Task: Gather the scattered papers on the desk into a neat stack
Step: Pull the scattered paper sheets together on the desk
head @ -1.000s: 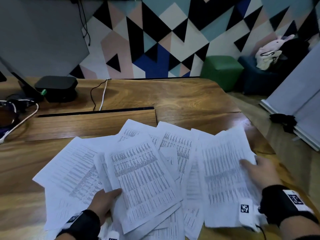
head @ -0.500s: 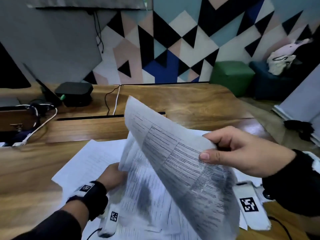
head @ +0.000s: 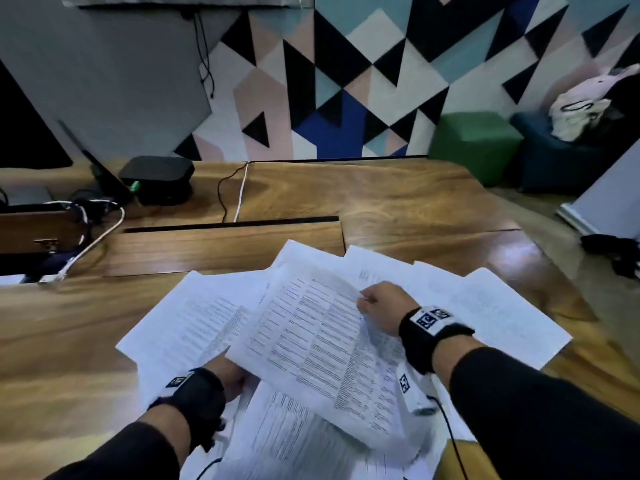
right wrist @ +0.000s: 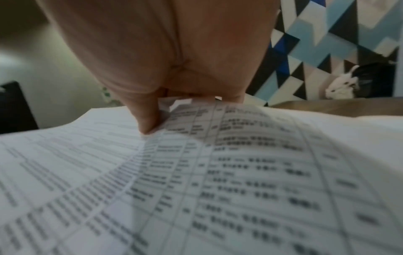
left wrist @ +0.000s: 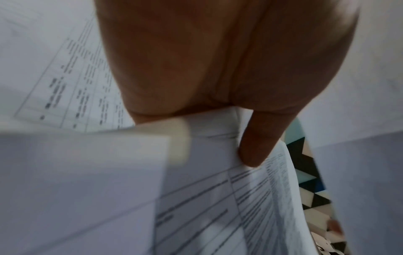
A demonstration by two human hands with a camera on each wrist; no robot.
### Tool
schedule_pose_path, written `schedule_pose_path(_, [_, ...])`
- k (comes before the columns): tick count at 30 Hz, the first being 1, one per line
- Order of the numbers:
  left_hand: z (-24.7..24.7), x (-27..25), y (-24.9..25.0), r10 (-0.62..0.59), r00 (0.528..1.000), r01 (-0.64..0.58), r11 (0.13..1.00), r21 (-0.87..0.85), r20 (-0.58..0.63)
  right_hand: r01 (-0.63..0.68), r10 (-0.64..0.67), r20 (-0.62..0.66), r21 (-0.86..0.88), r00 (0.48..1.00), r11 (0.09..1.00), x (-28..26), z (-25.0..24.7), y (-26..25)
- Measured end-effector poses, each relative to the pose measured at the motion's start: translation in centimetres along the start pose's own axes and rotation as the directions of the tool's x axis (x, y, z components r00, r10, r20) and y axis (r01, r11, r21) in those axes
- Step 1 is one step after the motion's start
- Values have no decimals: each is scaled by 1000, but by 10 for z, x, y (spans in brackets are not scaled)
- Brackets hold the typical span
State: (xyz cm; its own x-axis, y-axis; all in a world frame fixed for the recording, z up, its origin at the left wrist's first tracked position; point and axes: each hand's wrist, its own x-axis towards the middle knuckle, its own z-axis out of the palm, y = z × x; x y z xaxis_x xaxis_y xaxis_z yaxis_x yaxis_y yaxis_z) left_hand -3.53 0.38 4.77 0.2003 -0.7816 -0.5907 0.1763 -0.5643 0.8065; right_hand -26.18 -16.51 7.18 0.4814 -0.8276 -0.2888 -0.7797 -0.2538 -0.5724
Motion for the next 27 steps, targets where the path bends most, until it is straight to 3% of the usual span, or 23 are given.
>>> schedule_pose_path(3, [1,-1,-6,34,993,-32,999,-17,113,-38,38,18,-25,999,999,4,23,14])
schedule_pose_path(6, [1,1,-8,44,995,-28,984,-174,91,-95,95,15,11,995,995,6,29,23])
schedule_pose_path(9, [-10,-1,-12,-132,969,189,940,-282,210,-140,140,10,15,990,990,8,28,32])
schedule_pose_path(12, [-16,-2,-18,-168,970,175,984,-27,174,-160,161,-19,51,987,986,9,28,35])
schedule_pose_path(15, [-15,5,-25,-178,961,143,975,171,212,-161,162,-15,80,987,984,13,29,29])
schedule_pose_path(20, [-12,9,-36,-163,986,150,962,227,41,-275,280,-169,53,945,960,10,15,39])
schedule_pose_path(24, [-19,10,-45,-168,983,166,986,-28,-71,-427,472,-268,209,840,880,-4,8,68])
schedule_pose_path(27, [-18,12,-52,-162,981,139,971,-194,-108,-433,493,-204,275,846,858,-21,23,78])
